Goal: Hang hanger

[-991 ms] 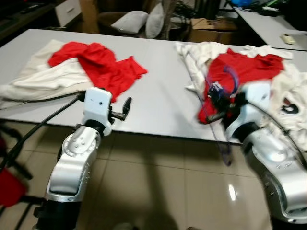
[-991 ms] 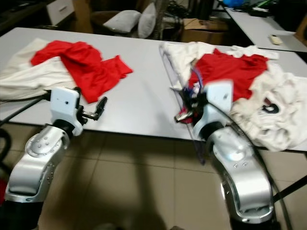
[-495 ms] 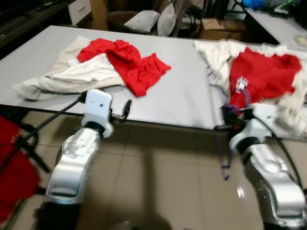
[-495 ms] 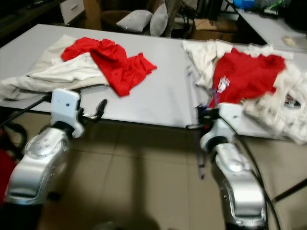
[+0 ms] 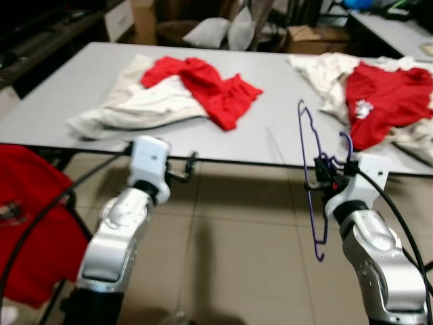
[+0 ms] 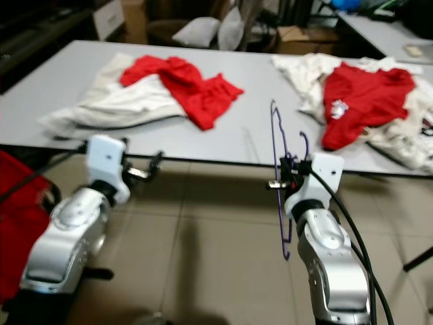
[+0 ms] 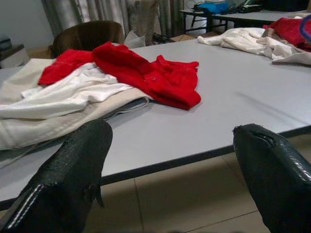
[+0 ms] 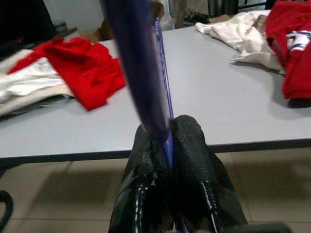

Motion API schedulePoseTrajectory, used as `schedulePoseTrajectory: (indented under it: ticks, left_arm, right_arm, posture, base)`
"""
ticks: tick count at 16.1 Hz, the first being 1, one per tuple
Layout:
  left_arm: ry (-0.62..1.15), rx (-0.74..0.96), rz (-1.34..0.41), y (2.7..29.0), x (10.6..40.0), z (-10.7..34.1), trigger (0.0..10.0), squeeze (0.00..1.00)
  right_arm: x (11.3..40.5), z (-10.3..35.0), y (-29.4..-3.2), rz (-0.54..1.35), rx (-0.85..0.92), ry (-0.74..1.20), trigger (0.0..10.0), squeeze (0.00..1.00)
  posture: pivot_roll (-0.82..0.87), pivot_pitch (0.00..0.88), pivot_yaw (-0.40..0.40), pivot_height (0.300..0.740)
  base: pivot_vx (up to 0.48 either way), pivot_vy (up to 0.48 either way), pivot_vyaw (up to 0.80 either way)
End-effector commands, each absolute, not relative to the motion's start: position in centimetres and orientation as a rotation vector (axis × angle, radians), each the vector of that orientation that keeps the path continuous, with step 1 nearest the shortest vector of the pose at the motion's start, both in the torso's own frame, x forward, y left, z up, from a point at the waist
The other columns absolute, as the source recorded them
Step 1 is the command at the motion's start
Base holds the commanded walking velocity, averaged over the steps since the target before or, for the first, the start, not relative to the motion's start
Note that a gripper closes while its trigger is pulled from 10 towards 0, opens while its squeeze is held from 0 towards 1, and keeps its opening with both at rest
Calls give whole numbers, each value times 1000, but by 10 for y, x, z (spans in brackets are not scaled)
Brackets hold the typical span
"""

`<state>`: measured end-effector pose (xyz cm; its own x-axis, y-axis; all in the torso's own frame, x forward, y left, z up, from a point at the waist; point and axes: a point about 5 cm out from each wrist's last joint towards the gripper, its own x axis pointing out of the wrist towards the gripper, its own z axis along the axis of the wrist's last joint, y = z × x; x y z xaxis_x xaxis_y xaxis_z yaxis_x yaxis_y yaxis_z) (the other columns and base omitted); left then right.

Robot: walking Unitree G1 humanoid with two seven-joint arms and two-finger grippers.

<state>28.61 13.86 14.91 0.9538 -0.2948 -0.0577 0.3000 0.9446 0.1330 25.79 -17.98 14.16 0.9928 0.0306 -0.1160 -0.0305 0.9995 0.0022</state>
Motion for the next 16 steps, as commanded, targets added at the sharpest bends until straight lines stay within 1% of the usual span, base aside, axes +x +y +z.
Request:
schedulePoseTrajectory:
  ticks: [1,2,5,7,9,12,16]
  left_arm:
    - [23,153,-293,143,288,153,10000,0]
    - [24,154,-293,144,288,153,10000,0]
    - [48,113,-277,145,286,149,10000,0]
    - [57,119,-268,147,285,148,10000,0]
    - [49,77,-251,151,286,150,10000,0]
    - [25,95,-274,150,285,154,10000,0]
    - [33,67,-273,150,286,154,10000,0]
  right_arm:
    - [259,144,-176,41,0,103,10000,0]
    - [259,144,-175,42,0,103,10000,0]
    - [259,143,-172,58,21,104,10000,0]
    - [260,141,-171,62,34,112,10000,0]
    - [260,140,-169,50,64,119,10000,0]
    - [262,136,-174,16,75,151,10000,0]
    - [261,139,-169,50,131,140,10000,0]
  posture:
    - [59,0,-1,740]
    - [59,0,1,740]
    - [68,13,0,740]
    - [73,14,-1,740]
    - [76,13,0,740]
    - [87,15,-1,740]
    - [81,15,2,740]
  base:
    - [0,315,0]
    - [0,311,0]
    - [0,0,0]
    - [0,0,0]
    - [0,0,0]
    - [0,0,0]
    - [0,0,0]
